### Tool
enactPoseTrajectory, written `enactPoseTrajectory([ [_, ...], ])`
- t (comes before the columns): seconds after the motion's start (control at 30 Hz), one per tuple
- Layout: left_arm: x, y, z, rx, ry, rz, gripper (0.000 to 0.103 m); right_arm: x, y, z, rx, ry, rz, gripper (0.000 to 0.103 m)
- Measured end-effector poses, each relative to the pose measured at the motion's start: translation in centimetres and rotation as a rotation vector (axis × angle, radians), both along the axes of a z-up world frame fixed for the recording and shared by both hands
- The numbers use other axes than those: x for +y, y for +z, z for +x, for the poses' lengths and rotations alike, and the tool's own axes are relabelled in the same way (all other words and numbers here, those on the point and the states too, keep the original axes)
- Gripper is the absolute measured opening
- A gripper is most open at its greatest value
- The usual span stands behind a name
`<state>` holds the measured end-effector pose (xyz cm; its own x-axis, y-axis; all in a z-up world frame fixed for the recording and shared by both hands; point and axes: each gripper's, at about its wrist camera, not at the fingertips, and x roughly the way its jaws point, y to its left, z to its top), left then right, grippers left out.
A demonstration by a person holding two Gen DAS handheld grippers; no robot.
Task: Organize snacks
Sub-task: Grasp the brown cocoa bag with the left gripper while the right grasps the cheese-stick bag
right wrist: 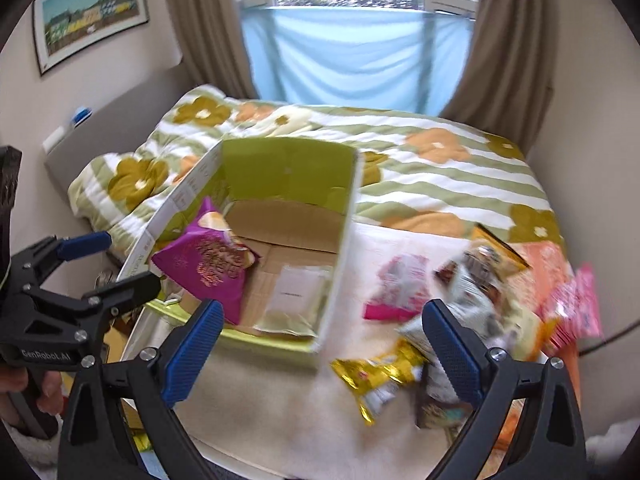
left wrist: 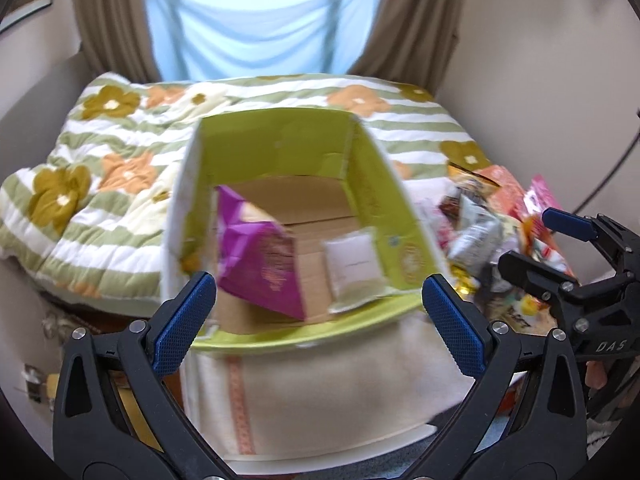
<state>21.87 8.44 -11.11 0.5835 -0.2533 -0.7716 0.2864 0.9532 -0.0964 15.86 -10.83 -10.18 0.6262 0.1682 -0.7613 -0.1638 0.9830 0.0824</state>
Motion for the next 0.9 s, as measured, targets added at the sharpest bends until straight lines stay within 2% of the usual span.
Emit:
enactPoseTrajectory([
  [0.3,-9.0,1.2,-2.6,-0.04,-0.067,0.0,0.102,-9.7,1.0,-5.6,-0.051,-0.151,0.006,0.099],
  [0.5,-16.9,0.8,-3.7,-0.015,-0.136,0.016,0.102,-16.5,0.1,-8.7,0.014,-0.207,0.028,0.099],
  [0.67,-23.1,-0.9,-3.8,0.002,-0.23,0.068,0.102,-20.8,-2.3,-10.4,0.08,-0.239,0.071,0.099],
  [0.9,-28.3,-5.2,-2.4,0.072,-0.405,0.172,0.102,-22.8,-7.1,-11.0,0.186,-0.261,0.149,0.099],
])
